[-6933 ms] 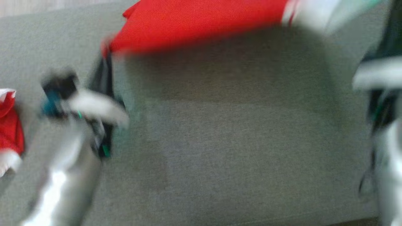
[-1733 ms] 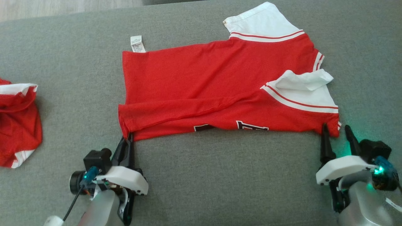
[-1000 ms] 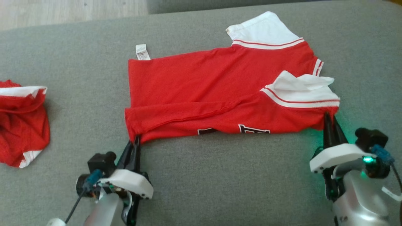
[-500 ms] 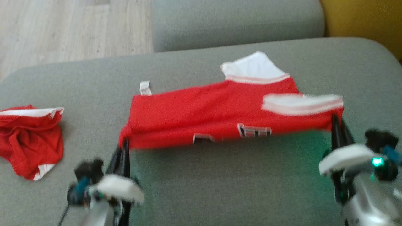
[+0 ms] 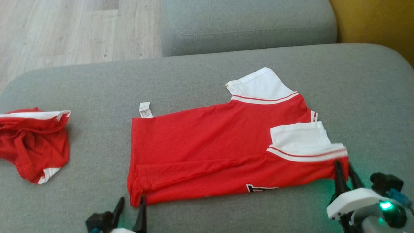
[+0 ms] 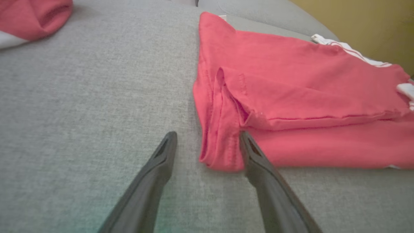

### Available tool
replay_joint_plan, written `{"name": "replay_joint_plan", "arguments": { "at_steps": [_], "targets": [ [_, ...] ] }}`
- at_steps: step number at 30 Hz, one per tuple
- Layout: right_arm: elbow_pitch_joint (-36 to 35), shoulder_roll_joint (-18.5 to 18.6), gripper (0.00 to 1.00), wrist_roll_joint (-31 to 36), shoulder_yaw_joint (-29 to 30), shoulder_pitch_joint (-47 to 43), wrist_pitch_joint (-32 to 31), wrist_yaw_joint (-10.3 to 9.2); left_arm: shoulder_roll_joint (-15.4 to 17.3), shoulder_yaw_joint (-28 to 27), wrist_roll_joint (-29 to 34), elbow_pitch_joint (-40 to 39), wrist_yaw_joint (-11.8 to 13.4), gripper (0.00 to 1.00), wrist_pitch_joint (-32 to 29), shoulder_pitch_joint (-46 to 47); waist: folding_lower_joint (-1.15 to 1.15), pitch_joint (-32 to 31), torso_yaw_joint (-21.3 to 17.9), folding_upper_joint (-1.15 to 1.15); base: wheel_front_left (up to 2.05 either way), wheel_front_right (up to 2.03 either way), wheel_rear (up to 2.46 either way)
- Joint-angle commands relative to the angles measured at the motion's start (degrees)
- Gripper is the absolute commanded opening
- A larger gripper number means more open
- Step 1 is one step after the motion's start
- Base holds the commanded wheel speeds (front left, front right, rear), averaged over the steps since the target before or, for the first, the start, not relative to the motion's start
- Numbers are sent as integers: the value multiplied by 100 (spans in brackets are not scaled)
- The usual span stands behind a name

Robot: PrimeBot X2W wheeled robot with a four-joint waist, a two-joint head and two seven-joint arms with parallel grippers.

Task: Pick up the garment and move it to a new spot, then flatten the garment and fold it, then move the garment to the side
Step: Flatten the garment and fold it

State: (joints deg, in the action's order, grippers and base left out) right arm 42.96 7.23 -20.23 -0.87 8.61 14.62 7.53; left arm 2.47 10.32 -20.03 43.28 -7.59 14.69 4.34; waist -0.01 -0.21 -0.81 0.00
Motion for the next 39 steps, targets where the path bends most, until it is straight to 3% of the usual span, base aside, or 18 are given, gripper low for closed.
{"name": "replay_joint_plan", "arguments": {
  "at_steps": [1, 14, 22, 33, 39],
  "targets": [
    [-211, 87, 100, 17, -86, 209, 38, -4, 43, -90, 118, -150, 12, 100, 30, 229, 1, 32, 9, 0, 0, 0, 0],
    [-758, -38, 100, 471, 217, 900, 38, -4, 96, -184, 530, -380, 52, 100, 30, 1216, 1, 632, 60, 0, 0, 0, 0],
    [-834, -2, 100, 541, 111, 1596, 38, -4, 560, -102, 680, 152, 21, 100, 17, 2559, 1, 1213, 45, 0, 0, 0, 0],
    [-675, 35, 100, 525, -305, 2274, 38, -4, 1331, 1569, -557, 727, 11, 100, -1241, 3894, 1, 1715, -125, 0, 0, 0, 0],
    [-671, 29, 100, 504, -382, 2385, 38, -4, 1645, 2096, -1086, 799, 11, 100, -1499, 4104, 1, 1814, -172, 0, 0, 0, 0]
  ]
}}
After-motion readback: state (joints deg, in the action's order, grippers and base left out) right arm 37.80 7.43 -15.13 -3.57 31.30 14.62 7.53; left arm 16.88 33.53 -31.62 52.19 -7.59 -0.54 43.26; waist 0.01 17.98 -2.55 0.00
